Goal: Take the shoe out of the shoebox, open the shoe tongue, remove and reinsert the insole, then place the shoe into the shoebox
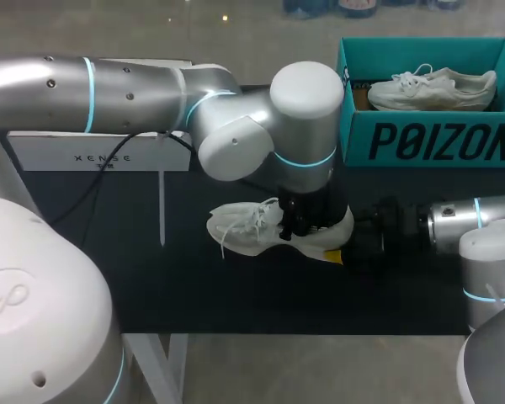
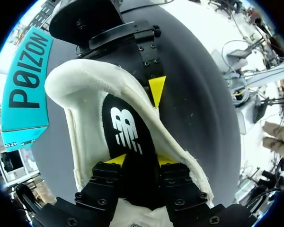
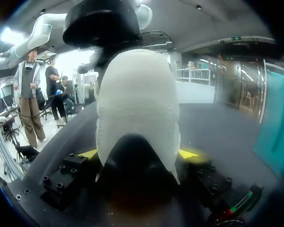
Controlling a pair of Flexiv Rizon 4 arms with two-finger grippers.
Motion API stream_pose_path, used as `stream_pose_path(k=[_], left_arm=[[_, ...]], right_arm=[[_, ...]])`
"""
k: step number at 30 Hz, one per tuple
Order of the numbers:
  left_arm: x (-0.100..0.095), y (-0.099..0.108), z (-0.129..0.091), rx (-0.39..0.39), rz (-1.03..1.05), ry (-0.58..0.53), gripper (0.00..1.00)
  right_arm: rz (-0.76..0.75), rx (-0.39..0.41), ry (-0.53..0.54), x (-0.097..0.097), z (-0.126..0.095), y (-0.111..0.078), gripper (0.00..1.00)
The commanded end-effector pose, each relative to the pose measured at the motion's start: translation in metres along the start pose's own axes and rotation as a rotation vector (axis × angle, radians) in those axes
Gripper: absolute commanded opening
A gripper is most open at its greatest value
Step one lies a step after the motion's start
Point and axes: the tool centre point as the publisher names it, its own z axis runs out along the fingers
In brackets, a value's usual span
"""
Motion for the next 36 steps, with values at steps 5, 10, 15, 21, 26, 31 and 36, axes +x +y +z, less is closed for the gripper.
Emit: stream_pose_path(k=[5,10,15,21,26,31,36], left_arm=[[0.003,-0.014,0.031,0.003,0.009,0.003,0.0],[0.004,-0.01,0.022,-0.013,-0.01,-0.048,0.0],[0.0,-0.003,0.013,-0.026,-0.032,-0.109,0.0],[-0.003,0.001,0.004,-0.041,-0.036,-0.14,0.0],[-0.006,0.001,-0.004,-0.043,-0.042,-0.172,0.0],[-0.007,0.003,-0.013,-0.042,-0.048,-0.194,0.0],[-0.006,0.005,-0.023,-0.04,-0.056,-0.217,0.0]], right_arm=[[0.002,0.002,-0.001,0.001,0.003,-0.004,0.0],[0.002,0.002,-0.001,0.001,0.003,-0.004,0.0],[0.002,0.002,-0.001,0.001,0.003,-0.004,0.0],[0.002,0.002,-0.001,0.001,0.003,-0.004,0.0],[0.002,0.002,-0.001,0.001,0.003,-0.004,0.0],[0.002,0.002,-0.001,0.001,0.003,-0.004,0.0],[0.002,0.002,-0.001,0.001,0.003,-0.004,0.0]])
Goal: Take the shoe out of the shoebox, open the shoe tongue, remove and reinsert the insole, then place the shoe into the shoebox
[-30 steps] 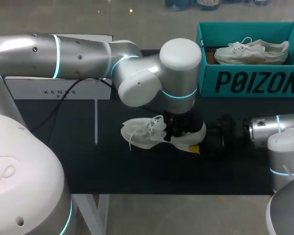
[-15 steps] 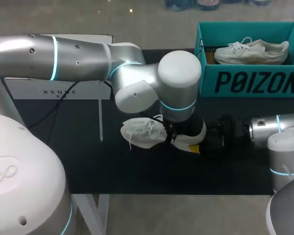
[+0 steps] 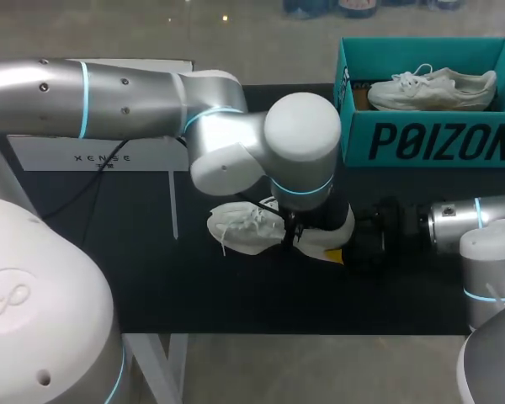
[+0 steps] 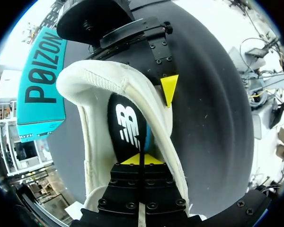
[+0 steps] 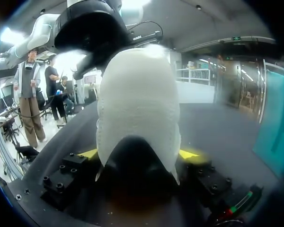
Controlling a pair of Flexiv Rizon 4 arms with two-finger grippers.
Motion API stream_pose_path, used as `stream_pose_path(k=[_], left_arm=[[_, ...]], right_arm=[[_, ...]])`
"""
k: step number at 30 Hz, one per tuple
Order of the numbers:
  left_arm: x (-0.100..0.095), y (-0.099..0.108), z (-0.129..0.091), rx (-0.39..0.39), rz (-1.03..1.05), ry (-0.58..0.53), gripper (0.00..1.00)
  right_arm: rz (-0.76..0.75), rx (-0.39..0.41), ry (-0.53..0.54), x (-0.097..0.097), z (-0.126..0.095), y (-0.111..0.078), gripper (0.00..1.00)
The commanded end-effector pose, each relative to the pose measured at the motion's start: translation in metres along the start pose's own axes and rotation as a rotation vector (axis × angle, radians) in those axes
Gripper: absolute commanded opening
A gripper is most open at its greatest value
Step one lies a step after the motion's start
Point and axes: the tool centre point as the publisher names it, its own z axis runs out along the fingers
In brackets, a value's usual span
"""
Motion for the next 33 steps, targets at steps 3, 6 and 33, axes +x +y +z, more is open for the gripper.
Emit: stream_pose_path(k=[3,6,33], left_arm=[[0.001,0.005,-0.018,0.002,-0.009,-0.029,0.0],[0.0,0.008,-0.026,0.006,-0.012,-0.042,0.0],[0.002,0.01,-0.076,0.073,-0.021,-0.114,0.0]], right_arm=[[0.001,0.002,0.0,0.001,0.004,-0.004,0.0],[0.001,0.002,0.0,0.001,0.004,-0.004,0.0],[0.001,0.002,0.0,0.001,0.004,-0.004,0.0]])
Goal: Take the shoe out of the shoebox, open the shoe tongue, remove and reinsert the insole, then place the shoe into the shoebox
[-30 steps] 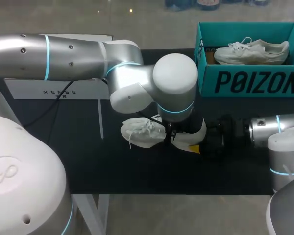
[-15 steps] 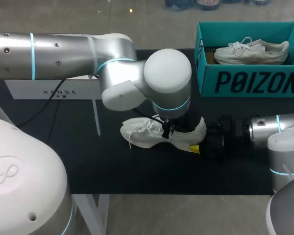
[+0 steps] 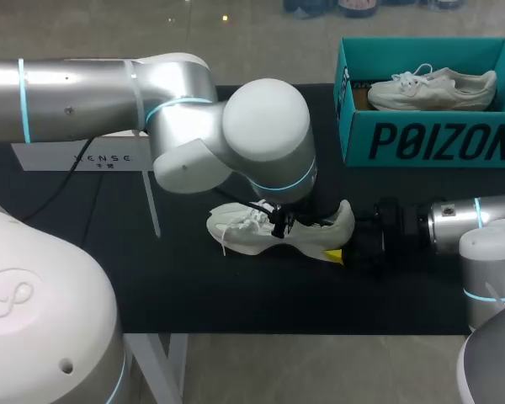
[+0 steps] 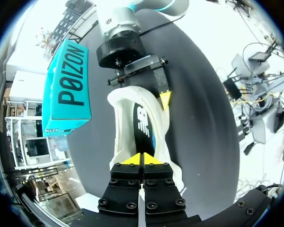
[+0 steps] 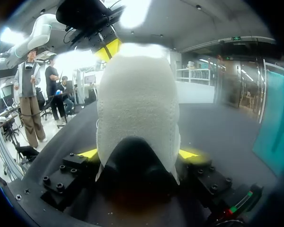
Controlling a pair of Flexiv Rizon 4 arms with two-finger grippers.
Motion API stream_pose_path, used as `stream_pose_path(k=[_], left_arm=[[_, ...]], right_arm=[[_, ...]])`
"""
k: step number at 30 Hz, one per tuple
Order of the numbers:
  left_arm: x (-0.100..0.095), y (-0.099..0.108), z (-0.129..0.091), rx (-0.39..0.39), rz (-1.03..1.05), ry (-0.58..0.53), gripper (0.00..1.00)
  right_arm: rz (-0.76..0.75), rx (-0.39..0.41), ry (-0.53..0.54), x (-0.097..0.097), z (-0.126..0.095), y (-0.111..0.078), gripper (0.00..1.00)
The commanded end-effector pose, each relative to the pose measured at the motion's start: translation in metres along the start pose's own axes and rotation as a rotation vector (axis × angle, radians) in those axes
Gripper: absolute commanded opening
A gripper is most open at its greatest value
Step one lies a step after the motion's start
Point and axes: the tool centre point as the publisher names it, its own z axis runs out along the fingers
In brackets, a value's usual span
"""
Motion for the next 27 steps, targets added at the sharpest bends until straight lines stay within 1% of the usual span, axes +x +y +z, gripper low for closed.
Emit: stream_pose_path(k=[1,7,9,13,17,20,24,25,27], left_arm=[[0.001,0.002,0.004,0.008,0.001,0.014,0.0],[-0.005,-0.003,0.016,0.034,-0.013,0.05,0.0],[-0.006,-0.005,0.021,0.043,-0.012,0.08,0.0],[-0.007,-0.011,0.031,0.025,-0.005,0.129,0.0],[-0.003,-0.016,0.041,0.012,0.021,0.181,0.0],[0.0,-0.019,0.043,-0.009,0.049,0.207,0.0],[0.007,-0.02,0.039,-0.016,0.061,0.226,0.0],[0.009,-0.02,0.039,-0.009,0.062,0.233,0.05],[0.012,-0.021,0.04,-0.015,0.067,0.239,0.27]], right_arm=[[0.001,0.002,-0.001,0.001,0.004,-0.004,0.0],[0.001,0.002,-0.001,0.001,0.004,-0.004,0.0],[0.001,0.002,-0.001,0.001,0.004,-0.004,0.0],[0.001,0.002,-0.001,0.001,0.004,-0.004,0.0],[0.001,0.002,-0.001,0.001,0.004,-0.004,0.0],[0.001,0.002,-0.001,0.001,0.004,-0.004,0.0],[0.001,0.002,-0.001,0.001,0.004,-0.004,0.0],[0.001,0.002,-0.001,0.001,0.004,-0.004,0.0],[0.001,0.002,-0.001,0.001,0.004,-0.004,0.0]])
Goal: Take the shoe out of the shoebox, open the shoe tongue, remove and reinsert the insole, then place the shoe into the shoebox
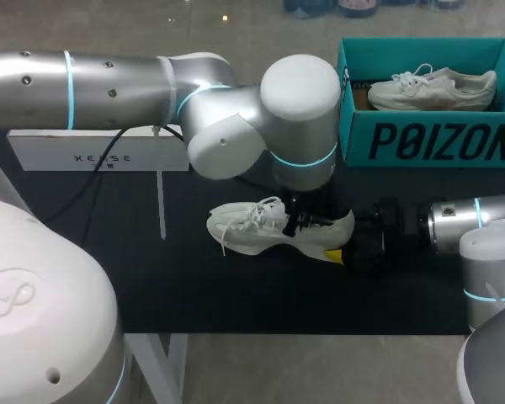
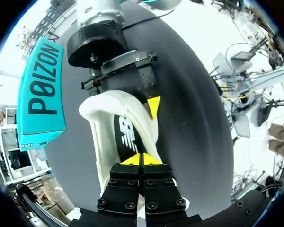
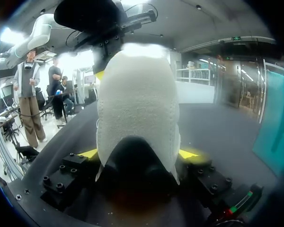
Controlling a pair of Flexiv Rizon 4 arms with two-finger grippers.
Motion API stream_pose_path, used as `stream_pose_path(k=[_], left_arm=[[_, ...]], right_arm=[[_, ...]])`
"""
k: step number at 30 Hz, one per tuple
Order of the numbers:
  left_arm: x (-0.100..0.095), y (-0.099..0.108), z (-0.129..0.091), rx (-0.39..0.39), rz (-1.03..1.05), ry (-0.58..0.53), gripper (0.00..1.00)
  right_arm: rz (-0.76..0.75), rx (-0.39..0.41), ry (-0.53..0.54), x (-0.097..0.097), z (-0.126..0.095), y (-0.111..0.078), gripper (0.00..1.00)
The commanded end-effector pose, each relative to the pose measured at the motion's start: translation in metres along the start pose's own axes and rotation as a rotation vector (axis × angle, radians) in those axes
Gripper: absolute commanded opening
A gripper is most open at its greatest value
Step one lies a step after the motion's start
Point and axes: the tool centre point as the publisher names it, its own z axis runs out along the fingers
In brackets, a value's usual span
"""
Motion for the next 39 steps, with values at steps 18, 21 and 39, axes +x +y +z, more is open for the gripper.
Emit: stream_pose_path(k=[18,21,39], left_arm=[[0.005,0.002,0.011,-0.015,-0.02,0.03,0.3],[0.002,0.002,0.017,-0.02,-0.018,0.039,0.3],[0.013,0.002,0.075,-0.036,0.0,0.12,0.0]], right_arm=[[0.001,0.002,-0.001,0.001,0.004,-0.005,0.0],[0.001,0.002,-0.001,0.001,0.004,-0.005,0.0],[0.001,0.002,-0.001,0.001,0.004,-0.005,0.0]])
